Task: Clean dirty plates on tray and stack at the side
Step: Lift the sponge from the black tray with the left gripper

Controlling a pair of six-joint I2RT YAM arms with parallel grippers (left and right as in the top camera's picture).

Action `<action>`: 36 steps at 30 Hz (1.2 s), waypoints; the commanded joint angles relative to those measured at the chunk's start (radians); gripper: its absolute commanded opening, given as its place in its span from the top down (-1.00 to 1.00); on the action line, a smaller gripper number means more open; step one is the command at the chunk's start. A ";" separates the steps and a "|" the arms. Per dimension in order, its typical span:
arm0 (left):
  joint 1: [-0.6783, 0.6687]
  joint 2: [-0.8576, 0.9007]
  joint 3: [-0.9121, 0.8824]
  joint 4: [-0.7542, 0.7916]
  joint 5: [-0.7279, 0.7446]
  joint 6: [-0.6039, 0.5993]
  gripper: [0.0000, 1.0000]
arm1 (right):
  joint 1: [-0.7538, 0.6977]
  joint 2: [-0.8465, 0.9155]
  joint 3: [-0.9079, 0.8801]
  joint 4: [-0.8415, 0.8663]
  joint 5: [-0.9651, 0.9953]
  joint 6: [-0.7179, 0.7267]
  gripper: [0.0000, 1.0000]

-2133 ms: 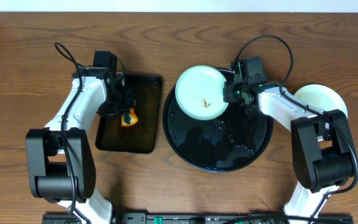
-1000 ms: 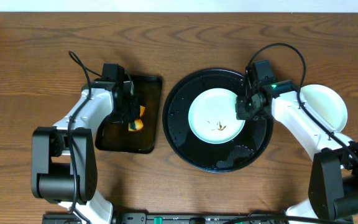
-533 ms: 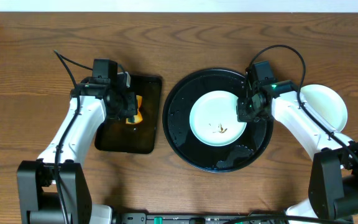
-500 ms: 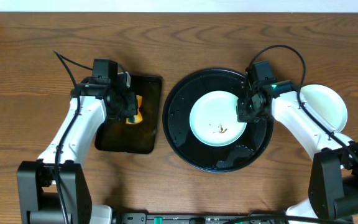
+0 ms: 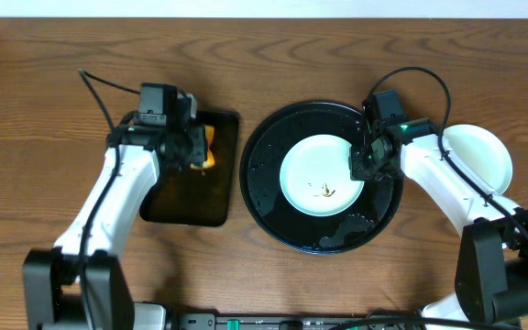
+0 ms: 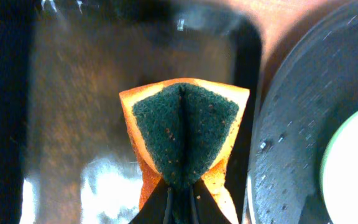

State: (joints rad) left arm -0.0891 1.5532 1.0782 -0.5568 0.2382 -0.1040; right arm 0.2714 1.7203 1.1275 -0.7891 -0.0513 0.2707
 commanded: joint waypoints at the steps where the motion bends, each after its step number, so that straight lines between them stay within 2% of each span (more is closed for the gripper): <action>1: 0.000 -0.103 0.008 0.035 -0.054 0.002 0.85 | 0.003 -0.005 -0.004 -0.001 0.010 -0.002 0.98; 8: 0.000 -0.241 0.008 0.060 -0.220 0.007 0.85 | 0.005 -0.005 -0.004 0.002 0.010 -0.002 0.98; 20: 0.000 -0.322 0.008 0.146 -0.252 0.014 0.86 | 0.011 -0.005 -0.004 -0.001 0.010 -0.002 0.97; 36: 0.000 -0.347 0.008 0.159 -0.251 0.017 0.85 | 0.014 -0.005 -0.004 0.003 0.010 -0.002 0.97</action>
State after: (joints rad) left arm -0.0891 1.2209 1.0775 -0.4030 -0.0002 -0.1001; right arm 0.2718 1.7203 1.1271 -0.7876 -0.0513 0.2707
